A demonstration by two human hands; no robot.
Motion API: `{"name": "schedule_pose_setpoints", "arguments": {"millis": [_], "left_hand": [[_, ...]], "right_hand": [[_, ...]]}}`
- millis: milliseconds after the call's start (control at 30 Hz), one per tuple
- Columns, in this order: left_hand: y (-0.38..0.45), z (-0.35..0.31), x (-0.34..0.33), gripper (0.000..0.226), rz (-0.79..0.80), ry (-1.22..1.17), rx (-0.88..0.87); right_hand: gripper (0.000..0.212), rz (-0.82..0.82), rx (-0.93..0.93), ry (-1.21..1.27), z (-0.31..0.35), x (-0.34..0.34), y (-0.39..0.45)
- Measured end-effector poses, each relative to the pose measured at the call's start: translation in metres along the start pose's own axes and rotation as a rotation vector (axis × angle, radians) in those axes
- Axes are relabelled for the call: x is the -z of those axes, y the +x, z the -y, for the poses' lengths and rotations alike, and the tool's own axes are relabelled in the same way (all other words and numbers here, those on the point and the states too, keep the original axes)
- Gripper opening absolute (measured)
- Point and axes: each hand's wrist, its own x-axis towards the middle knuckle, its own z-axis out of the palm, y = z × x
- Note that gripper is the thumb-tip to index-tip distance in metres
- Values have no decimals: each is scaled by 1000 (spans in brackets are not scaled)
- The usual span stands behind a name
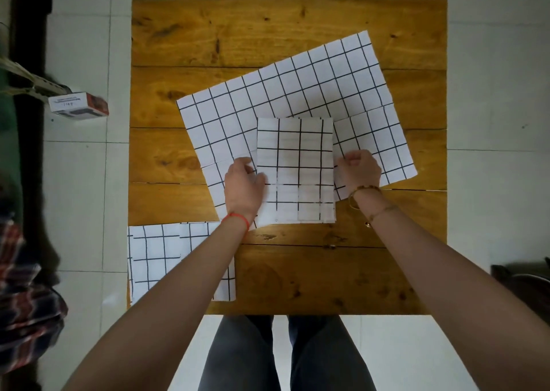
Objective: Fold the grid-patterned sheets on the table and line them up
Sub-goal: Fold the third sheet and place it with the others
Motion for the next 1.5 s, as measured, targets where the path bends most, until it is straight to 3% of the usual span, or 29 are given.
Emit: {"name": "schedule_pose_setpoints", "arguments": {"millis": [267, 467, 667, 800, 1033, 1100, 1167, 1267, 1433, 1500], "left_hand": [[12, -8, -1, 28, 55, -60, 135], [15, -2, 8, 14, 109, -201, 144], [17, 7, 23, 19, 182, -331, 113], [11, 4, 29, 18, 192, -375, 76], [2, -5, 37, 31, 166, -437, 61], [-2, -10, 42, 39, 156, -471, 48], [-4, -13, 47, 46, 171, -488, 7], [-10, -17, 55, 50, 183, -397, -174], [-27, -25, 72, 22, 57, -1, -502], [-31, -29, 79, 13, 43, 37, -518]], "right_hand": [[29, 261, -67, 34, 4, -10, 4], [19, 243, 82, 97, 1, -2, -7], [15, 197, 256, 37, -3, 6, -9], [10, 247, 254, 95, -4, 10, -13], [41, 354, 199, 192, -2, 11, -19], [33, 389, 183, 251, -1, 14, -21], [24, 401, 176, 291, 3, 19, -26], [29, 331, 227, 281, 5, 25, -31], [62, 163, 453, 225, 6, 36, -45], [52, 134, 549, 168, 6, 44, -49]]}}
